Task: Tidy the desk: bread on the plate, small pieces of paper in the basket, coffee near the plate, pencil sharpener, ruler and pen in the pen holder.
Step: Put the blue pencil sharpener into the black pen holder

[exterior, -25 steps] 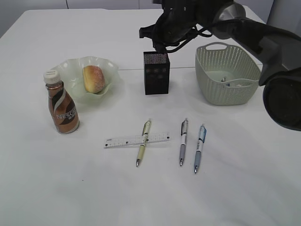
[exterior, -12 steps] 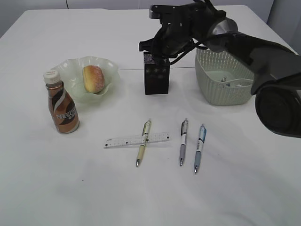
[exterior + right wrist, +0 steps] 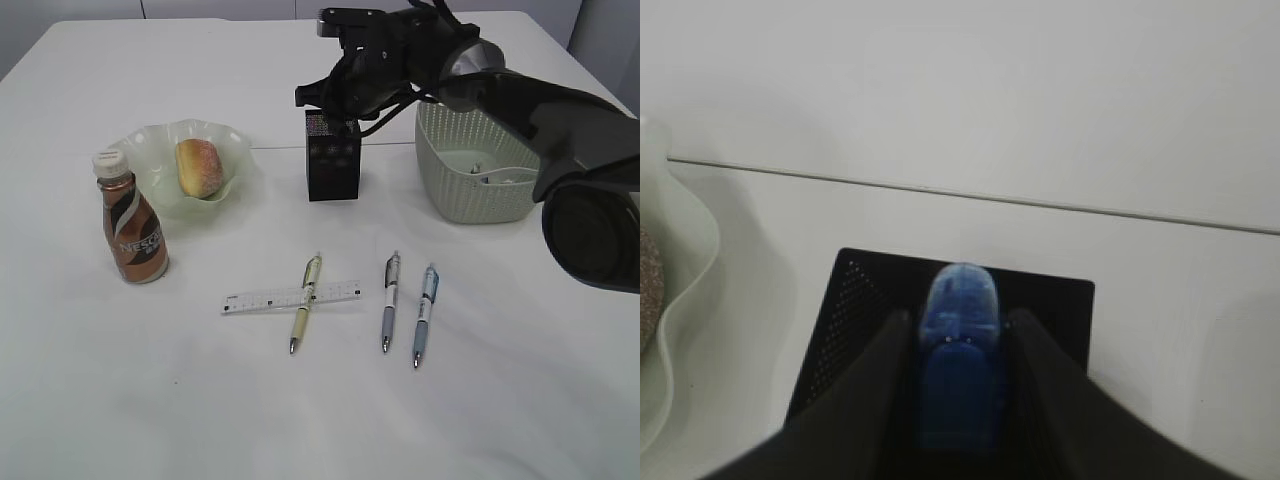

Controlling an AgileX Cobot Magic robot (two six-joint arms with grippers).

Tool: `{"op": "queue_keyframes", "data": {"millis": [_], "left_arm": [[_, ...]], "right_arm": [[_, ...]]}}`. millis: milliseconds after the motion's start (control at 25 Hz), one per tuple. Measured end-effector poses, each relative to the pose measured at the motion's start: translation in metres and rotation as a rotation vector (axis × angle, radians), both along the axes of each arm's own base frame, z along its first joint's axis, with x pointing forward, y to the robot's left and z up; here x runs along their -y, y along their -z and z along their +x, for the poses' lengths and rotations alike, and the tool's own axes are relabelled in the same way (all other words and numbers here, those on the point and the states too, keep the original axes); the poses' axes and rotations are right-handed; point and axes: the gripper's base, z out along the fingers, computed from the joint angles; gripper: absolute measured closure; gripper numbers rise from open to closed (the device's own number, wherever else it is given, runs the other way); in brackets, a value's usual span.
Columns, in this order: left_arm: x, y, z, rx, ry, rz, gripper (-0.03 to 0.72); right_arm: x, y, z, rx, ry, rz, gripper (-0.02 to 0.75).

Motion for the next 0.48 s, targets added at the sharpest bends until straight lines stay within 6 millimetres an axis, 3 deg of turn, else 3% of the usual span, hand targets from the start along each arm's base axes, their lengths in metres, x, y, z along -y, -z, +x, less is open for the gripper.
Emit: {"op": "queue_keyframes", "data": {"millis": [200, 480], "left_arm": [[-0.0009, -0.0001, 0.0003, 0.004, -0.004, 0.01, 0.447], [-0.0022, -0.0003, 0.0007, 0.009, -0.009, 0.024, 0.447]], "right_arm": [[-0.0001, -0.0002, 0.0001, 0.003, -0.001, 0.0, 0.327], [0.0006, -0.0015, -0.0014, -0.013, 0.0, -0.006, 0.292]]}}
